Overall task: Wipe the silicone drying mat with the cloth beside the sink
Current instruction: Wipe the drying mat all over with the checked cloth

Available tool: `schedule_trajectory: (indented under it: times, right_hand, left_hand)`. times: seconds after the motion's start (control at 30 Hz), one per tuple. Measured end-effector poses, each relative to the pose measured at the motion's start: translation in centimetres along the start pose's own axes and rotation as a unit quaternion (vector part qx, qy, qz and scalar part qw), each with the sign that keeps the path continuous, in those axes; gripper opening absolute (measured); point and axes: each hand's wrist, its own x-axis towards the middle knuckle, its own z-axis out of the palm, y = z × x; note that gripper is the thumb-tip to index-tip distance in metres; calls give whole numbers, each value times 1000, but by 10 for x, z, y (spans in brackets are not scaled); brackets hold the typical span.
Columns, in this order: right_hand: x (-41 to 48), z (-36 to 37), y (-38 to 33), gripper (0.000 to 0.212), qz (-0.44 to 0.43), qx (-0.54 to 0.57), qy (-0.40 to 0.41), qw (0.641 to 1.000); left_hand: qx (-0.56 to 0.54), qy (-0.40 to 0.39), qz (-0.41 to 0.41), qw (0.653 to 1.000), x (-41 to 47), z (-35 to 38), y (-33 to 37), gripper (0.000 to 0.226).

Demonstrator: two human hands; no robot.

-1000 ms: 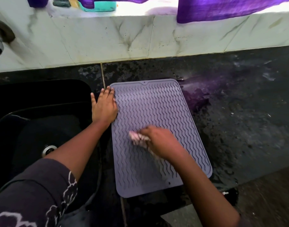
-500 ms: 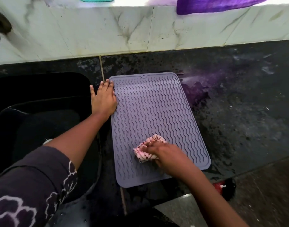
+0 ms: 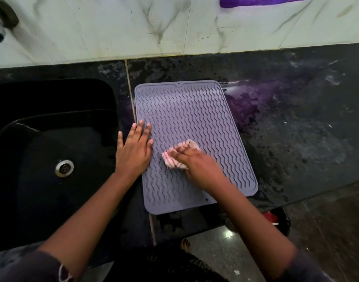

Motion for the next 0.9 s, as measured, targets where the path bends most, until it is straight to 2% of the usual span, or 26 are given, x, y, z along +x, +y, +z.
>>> schedule_trajectory:
  times: [0.1,0.27,0.3,0.4,0.47,0.6,0.73,0.8,0.9]
  right_hand:
    - [-49,10,-17,62,-2,11,-7,1000]
    - [-79,-3,-22,64,-22,16,-87,996]
    - [-76,-8,-21,65,-12,26,-71,997]
    - [-51,-14,-18,63,50,57,48,996]
    - [-34,-7,-20,61,70,46,75,994]
    - [-54,20,-31,63,77,-13,9,997]
    - [-109,18,-37,65,47,25,-63,997]
    - [-112,6,-36,65,52,53,-42,996]
    - [-91,-7,-28,58,92,43,61,993]
  left_hand:
    - [6,11,-3,1000,1,0,2,52]
    - [3,20,-3,1000,-1,1,2,51]
    - [0,21,-3,1000,-1,1,2,51]
    - [0,20,-3,1000,-2,0,3,52]
    - [3,21,-6,1000,-2,0,3,52]
    - [4,22,-8,1000,-2,-1,4,52]
    - [3,23,-9,1000,-3,-2,5,52]
    - [4,22,-8,1000,-4,-3,6,51]
    - [1,21,-9,1000,-4,-3,6,51]
